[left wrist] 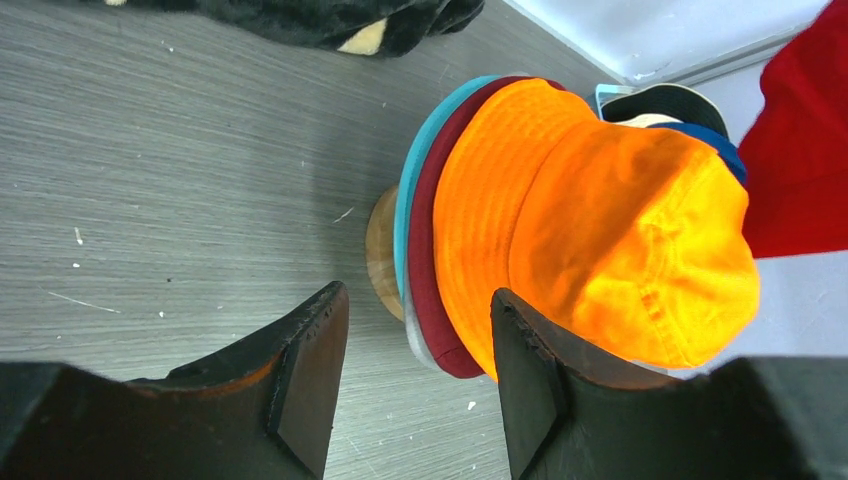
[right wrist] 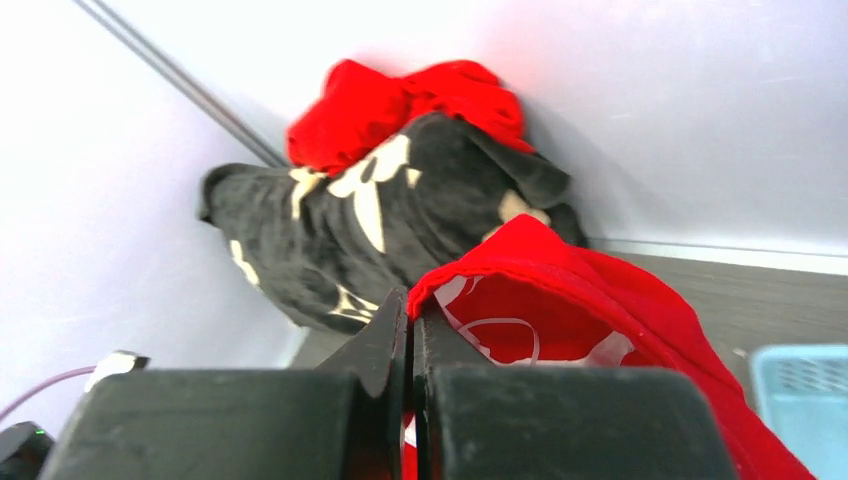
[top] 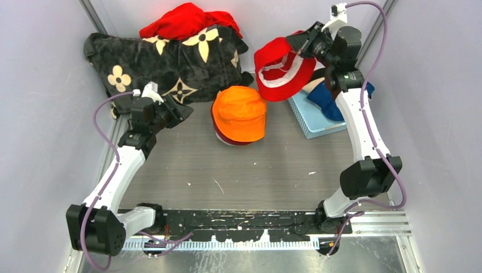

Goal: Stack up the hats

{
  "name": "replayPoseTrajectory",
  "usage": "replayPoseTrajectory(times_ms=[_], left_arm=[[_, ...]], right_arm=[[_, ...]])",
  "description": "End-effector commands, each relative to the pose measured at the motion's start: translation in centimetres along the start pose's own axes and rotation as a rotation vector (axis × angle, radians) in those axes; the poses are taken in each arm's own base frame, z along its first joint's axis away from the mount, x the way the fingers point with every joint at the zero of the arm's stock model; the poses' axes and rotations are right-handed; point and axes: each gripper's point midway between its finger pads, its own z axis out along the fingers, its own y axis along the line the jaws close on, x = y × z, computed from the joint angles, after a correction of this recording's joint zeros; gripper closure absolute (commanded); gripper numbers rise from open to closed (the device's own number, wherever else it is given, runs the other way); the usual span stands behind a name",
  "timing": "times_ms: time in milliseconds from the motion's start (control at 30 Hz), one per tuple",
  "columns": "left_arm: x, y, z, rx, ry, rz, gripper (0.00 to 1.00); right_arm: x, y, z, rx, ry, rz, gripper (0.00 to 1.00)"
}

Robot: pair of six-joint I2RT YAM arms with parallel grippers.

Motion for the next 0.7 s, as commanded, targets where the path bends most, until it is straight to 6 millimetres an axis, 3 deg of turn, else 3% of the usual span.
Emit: replayPoseTrajectory(times_ms=[0,133,267,400,667], left_arm=[[-1.8,-1.9,-1.3,0.058,-0.061,0.022,0.45],[-1.8,-2.0,-1.6,0.061,-0.066,0.022,0.45],[-2.0,-2.0,-1.8,0.06,-0.071,0.019,0.45],[-2.0,-2.1,-2.3,0.063,-0.079,0.021,0.45],[-3.3,-3.4,-4.9,0.083,-0.139,0.047,0.45]], right_arm=[[-4.6,7.2,0.0,-0.289,-0.168,0.004,0.99],[-5.9,10.3,0.7,-0.43,-0.24,0.015,0.99],[-5.7,13.6,1.9,-0.603,-0.266,0.043,0.99],[-3.9,16.7,3.5,-0.758,-0.237,0.078,0.99],[1.7,21.4,5.4,-0.935,-0.138,0.128,0.99]])
